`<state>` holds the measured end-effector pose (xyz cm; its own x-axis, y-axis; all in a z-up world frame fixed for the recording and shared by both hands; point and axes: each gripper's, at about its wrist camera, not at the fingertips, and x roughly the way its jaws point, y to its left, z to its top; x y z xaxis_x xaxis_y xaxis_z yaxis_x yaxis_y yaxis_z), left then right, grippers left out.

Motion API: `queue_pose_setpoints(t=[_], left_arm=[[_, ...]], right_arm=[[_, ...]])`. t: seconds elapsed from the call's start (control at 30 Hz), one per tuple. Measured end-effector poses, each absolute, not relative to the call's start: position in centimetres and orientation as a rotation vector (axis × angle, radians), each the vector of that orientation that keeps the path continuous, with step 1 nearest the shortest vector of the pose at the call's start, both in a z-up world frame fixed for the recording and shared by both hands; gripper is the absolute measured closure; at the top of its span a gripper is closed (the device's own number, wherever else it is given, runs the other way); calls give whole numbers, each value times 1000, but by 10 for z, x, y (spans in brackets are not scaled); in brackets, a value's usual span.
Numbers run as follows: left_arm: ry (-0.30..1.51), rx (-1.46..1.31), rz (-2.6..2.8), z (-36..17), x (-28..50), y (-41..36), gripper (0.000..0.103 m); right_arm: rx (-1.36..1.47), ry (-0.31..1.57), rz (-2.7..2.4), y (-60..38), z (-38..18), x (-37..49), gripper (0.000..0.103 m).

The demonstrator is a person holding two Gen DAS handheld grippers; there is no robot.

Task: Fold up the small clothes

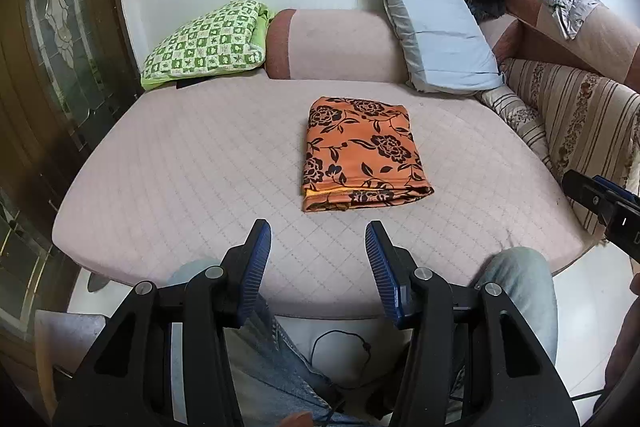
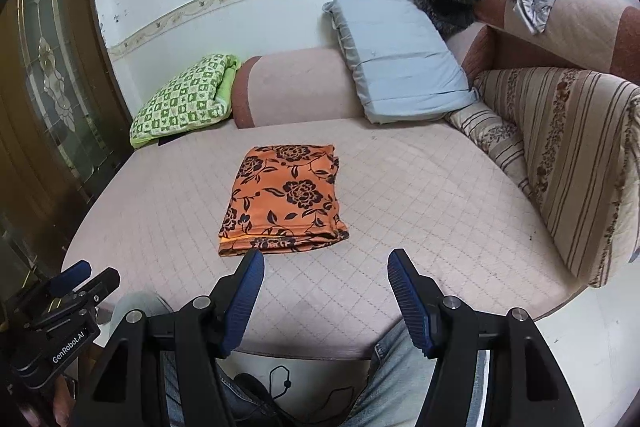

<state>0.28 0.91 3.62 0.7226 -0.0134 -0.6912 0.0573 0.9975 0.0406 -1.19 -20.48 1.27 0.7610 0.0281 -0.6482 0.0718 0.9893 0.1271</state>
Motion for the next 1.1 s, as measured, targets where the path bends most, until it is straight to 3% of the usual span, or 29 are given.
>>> queue_pose_setpoints(t=[1.1], left_arm=[[897, 63, -9, 8, 92, 10, 54]], right_arm=[[128, 770, -6, -200, -7, 73, 41]])
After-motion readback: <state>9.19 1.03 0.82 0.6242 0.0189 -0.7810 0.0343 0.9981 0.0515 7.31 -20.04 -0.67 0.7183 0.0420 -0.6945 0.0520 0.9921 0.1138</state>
